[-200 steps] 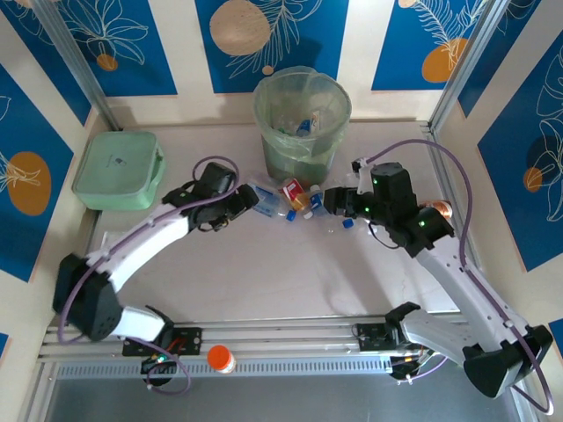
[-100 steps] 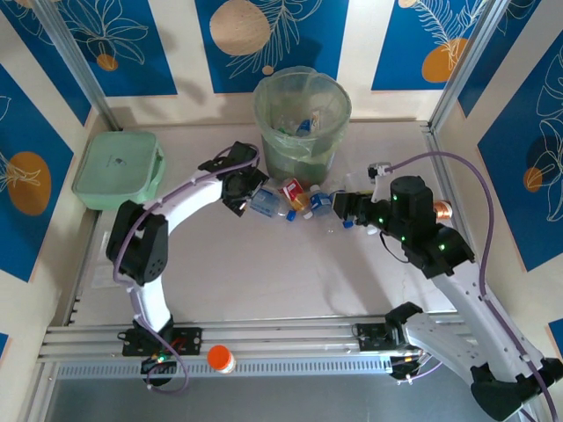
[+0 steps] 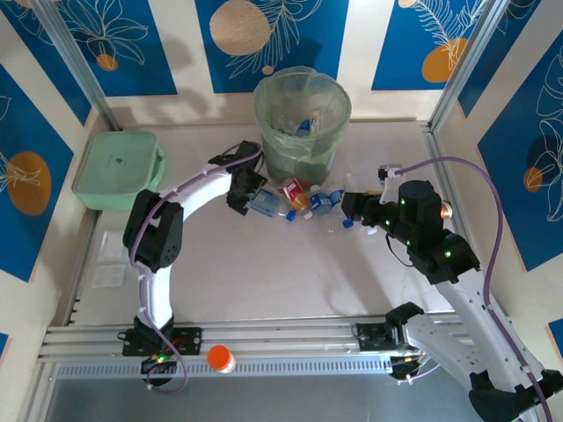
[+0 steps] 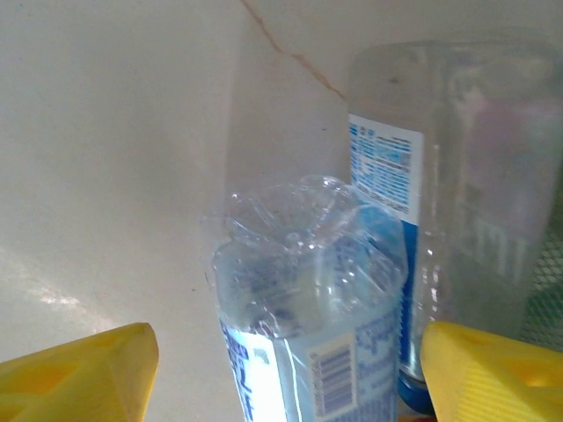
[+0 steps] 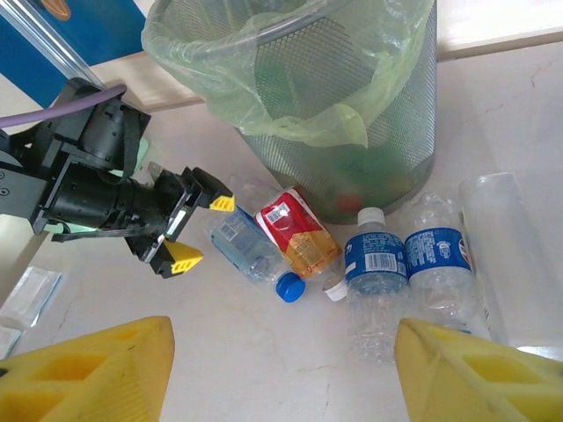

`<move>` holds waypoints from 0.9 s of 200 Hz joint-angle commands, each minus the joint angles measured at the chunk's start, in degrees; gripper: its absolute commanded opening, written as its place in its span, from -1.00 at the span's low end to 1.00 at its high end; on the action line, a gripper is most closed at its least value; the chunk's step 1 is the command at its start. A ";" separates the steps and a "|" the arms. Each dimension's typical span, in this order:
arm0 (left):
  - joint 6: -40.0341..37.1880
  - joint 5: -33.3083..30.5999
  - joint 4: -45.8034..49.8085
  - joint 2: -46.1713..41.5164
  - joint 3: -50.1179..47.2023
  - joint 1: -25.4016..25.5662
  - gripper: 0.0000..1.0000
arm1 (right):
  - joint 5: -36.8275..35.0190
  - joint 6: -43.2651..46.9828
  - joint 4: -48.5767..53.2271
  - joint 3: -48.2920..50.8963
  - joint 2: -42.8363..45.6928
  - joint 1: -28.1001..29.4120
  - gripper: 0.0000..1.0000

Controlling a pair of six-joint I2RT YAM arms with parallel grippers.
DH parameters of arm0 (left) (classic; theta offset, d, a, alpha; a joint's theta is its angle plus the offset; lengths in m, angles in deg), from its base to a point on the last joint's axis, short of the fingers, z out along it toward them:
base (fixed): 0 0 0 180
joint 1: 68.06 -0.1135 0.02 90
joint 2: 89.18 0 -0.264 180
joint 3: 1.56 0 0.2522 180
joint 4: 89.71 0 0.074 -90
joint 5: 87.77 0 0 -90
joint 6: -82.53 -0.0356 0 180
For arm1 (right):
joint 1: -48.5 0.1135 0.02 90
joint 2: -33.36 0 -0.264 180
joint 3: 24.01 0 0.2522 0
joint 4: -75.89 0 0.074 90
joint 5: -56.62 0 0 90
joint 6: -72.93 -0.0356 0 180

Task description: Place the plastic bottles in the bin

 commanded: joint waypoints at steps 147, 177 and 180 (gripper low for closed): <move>-1.06 1.13 -1.11 2.83 -0.82 -0.01 0.12 | 2.33 0.89 -0.38 0.69 -0.24 -0.85 0.35; -2.36 0.17 -0.79 0.20 -2.26 -0.18 -0.01 | 2.26 1.07 0.01 0.04 -0.17 -0.85 0.35; -2.54 0.05 -0.72 -0.11 -2.36 -0.19 -0.02 | 2.26 1.09 -0.03 0.00 -0.18 -0.85 0.35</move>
